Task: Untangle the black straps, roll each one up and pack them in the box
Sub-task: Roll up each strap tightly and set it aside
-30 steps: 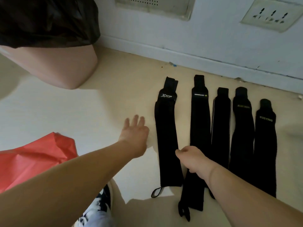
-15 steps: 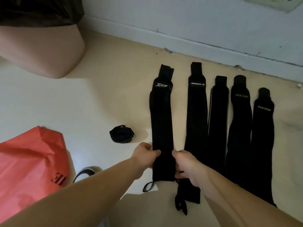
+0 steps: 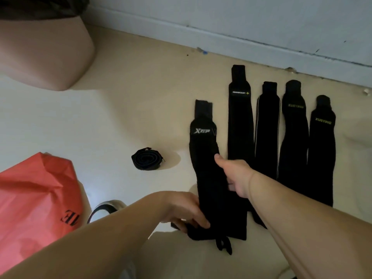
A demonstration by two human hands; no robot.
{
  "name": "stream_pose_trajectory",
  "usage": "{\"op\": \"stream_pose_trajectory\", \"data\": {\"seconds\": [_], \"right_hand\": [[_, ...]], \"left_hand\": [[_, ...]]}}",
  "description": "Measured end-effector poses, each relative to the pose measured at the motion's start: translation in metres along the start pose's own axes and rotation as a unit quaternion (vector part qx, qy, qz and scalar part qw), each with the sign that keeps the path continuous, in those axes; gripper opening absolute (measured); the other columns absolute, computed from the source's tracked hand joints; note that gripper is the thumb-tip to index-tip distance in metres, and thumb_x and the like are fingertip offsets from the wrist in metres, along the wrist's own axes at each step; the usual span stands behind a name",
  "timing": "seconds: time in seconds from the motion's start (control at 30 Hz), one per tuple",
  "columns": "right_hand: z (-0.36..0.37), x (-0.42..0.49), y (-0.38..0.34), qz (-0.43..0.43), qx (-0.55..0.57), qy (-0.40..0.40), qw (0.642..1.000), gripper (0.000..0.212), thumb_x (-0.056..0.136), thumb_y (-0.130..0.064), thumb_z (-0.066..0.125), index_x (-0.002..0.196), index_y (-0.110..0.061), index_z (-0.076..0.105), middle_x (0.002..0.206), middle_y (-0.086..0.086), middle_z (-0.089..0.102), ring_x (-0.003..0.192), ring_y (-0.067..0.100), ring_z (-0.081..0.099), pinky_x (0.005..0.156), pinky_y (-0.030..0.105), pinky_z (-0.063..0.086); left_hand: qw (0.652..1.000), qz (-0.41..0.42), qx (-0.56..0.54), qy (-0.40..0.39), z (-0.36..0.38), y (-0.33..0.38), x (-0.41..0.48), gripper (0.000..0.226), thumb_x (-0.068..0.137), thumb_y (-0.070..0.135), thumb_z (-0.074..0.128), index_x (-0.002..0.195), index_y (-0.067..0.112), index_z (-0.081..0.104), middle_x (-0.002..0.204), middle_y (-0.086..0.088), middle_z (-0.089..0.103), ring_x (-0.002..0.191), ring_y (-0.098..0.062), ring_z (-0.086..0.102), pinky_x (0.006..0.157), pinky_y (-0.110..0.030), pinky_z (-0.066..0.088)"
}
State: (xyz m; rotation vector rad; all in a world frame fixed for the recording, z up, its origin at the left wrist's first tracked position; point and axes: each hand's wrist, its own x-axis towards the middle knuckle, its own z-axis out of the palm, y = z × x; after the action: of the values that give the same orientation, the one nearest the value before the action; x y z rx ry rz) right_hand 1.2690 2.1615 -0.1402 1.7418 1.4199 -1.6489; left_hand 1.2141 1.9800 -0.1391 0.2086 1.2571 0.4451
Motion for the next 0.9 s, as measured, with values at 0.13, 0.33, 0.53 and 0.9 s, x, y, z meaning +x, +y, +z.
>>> {"op": "stream_pose_trajectory", "data": {"seconds": [0.13, 0.33, 0.53, 0.9], "right_hand": [[-0.002, -0.007, 0.014, 0.054, -0.087, -0.093, 0.990, 0.019, 0.106, -0.018, 0.064, 0.124, -0.013, 0.066, 0.082, 0.008, 0.067, 0.068, 0.021, 0.064, 0.084, 0.048, 0.063], [-0.007, -0.009, 0.015, 0.082, -0.242, -0.157, 0.954, 0.053, 0.099, -0.004, 0.065, 0.150, -0.009, 0.054, 0.138, 0.013, 0.066, 0.124, 0.027, 0.064, 0.100, 0.043, 0.058], [-0.008, -0.019, 0.003, 0.097, -0.102, -0.134, 0.981, 0.058, 0.093, 0.014, 0.042, 0.145, -0.006, 0.058, 0.135, 0.019, 0.067, 0.125, 0.034, 0.065, 0.102, 0.050, 0.057], [-0.011, -0.052, -0.049, 0.017, 0.115, -0.121, 0.986, 0.051, 0.097, -0.046, 0.073, 0.129, -0.006, 0.072, 0.118, 0.022, 0.077, 0.104, 0.039, 0.076, 0.083, 0.047, 0.064]], "left_hand": [[0.971, 0.005, -0.079, 0.225, -0.010, -0.012, 0.013, 0.031, 0.091, -0.005, 0.049, 0.109, 0.004, 0.073, 0.090, -0.012, 0.072, 0.079, -0.025, 0.070, 0.069, -0.028, 0.057], [0.887, 0.092, -0.364, 0.270, -0.023, 0.002, 0.015, 0.030, 0.107, 0.022, 0.050, 0.107, 0.005, 0.075, 0.095, -0.014, 0.071, 0.085, -0.028, 0.068, 0.078, -0.038, 0.059], [0.880, 0.113, -0.384, 0.257, -0.014, 0.008, 0.016, 0.033, 0.103, 0.034, 0.068, 0.121, 0.007, 0.073, 0.110, -0.012, 0.081, 0.104, -0.030, 0.078, 0.083, -0.037, 0.063], [0.906, 0.194, -0.306, 0.220, 0.015, 0.061, -0.045, 0.027, 0.107, 0.030, 0.061, 0.132, 0.019, 0.059, 0.119, -0.011, 0.078, 0.107, -0.030, 0.077, 0.094, -0.050, 0.063]]}}
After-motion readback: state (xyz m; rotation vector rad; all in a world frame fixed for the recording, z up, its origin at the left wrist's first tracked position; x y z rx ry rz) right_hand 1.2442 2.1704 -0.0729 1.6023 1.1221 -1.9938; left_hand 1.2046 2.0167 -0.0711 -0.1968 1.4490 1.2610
